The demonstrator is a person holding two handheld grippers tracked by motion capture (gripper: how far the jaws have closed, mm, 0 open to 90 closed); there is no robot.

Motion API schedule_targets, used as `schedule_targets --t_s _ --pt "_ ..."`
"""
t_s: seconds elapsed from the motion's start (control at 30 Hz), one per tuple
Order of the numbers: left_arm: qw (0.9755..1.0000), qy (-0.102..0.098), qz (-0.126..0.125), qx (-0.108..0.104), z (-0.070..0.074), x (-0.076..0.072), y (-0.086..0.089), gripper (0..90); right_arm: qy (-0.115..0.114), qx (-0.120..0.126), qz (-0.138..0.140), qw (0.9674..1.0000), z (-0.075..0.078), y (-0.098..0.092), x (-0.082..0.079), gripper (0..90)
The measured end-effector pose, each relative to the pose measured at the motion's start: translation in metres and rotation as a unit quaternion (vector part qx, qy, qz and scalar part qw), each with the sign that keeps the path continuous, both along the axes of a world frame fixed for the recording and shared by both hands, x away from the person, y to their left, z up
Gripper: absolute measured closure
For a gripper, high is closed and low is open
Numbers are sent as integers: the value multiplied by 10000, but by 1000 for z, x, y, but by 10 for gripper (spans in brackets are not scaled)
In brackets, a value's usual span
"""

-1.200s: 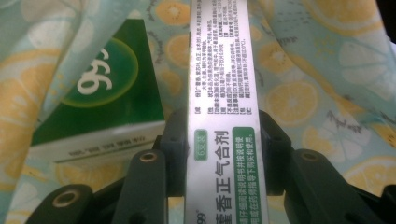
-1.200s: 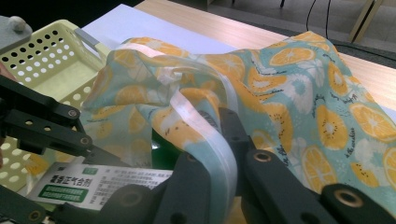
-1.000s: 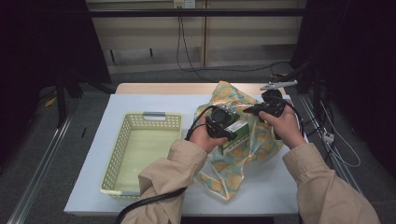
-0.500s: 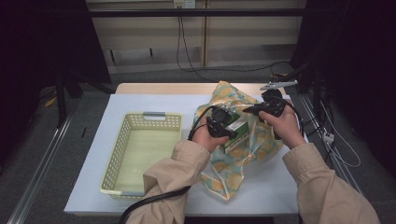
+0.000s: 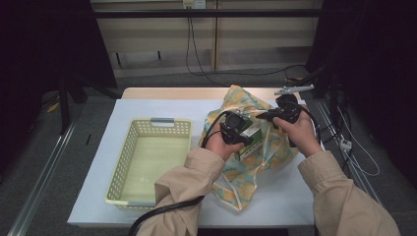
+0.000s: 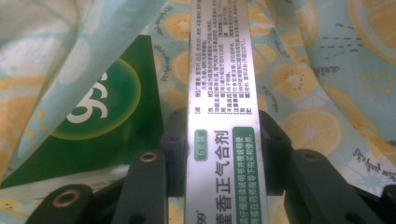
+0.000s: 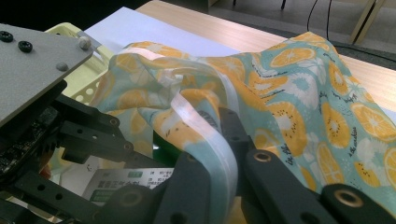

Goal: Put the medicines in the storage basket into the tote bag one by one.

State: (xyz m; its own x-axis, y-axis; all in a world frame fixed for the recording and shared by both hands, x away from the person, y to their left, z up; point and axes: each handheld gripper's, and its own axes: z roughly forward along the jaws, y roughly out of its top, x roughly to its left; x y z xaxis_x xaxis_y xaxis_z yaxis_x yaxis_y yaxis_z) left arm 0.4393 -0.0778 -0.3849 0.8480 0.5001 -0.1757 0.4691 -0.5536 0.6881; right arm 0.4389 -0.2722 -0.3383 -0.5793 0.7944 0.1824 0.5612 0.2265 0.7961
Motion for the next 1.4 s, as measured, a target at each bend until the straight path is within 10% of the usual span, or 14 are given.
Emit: schedule_targets --t_s 0.53,0.73,0.9,1.4 --pt "9997 -232 28 -27 -12 6 -26 620 28 41 -19 10000 -2 -2 2 900" --pt "9995 -318 -42 2 -11 5 -24 401 53 5 -11 10000 -7 -3 3 900" --pt "9999 -135 -85 -3 -1 -2 -11 266 58 -12 -25 10000 -9 -5 2 900" --pt "9987 -478 19 196 34 -21 66 151 64 -71 -280 9996 -10 -22 0 900"
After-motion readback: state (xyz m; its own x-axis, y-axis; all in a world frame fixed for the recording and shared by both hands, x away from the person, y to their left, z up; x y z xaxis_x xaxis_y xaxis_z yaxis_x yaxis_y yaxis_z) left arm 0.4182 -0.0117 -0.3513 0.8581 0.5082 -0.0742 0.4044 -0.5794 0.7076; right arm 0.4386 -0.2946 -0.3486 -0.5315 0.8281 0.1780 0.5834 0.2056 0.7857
